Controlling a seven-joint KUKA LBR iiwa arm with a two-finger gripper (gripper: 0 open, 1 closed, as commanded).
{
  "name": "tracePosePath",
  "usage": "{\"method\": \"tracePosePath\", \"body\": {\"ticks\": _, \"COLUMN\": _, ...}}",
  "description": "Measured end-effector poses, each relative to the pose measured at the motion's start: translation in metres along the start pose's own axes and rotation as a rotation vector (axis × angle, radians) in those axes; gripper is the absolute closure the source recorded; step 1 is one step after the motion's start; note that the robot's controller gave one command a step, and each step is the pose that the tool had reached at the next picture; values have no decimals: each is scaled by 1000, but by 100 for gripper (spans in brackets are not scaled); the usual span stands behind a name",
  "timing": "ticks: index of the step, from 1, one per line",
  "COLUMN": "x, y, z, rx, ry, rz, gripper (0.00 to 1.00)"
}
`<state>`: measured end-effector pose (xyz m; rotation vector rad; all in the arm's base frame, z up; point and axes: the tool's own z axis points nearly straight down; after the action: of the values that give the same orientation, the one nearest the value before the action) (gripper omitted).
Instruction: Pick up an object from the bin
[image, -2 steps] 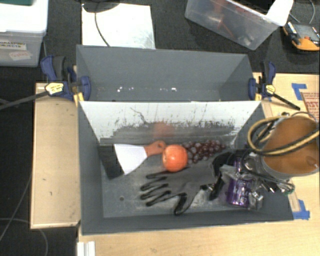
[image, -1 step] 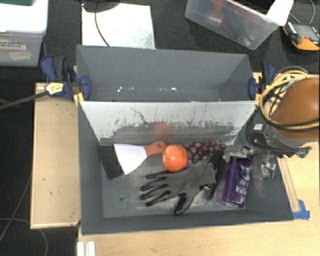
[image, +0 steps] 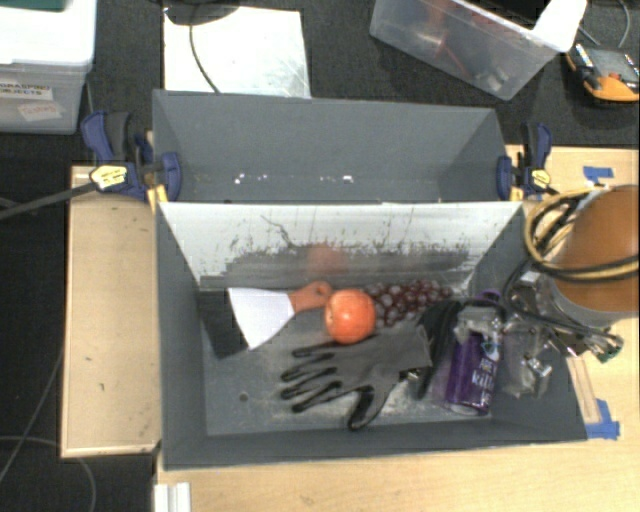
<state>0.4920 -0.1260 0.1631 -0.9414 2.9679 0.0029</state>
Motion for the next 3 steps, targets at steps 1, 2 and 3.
{"method": "tracePosePath", "body": {"ticks": 1, "x": -11, "y": 1, "z": 57, "rx": 11, "ry": -16, "rz": -375, "gripper": 0}}
{"method": "tracePosePath", "body": {"ticks": 2, "x": -11, "y": 6, "z": 66, "rx": 14, "ry": -15, "rz": -373, "gripper": 0}}
{"method": "tracePosePath", "body": {"ticks": 3, "x": -32, "y": 2, "z": 69, "rx": 8, "ry": -10, "rz": -391, "gripper": 0}}
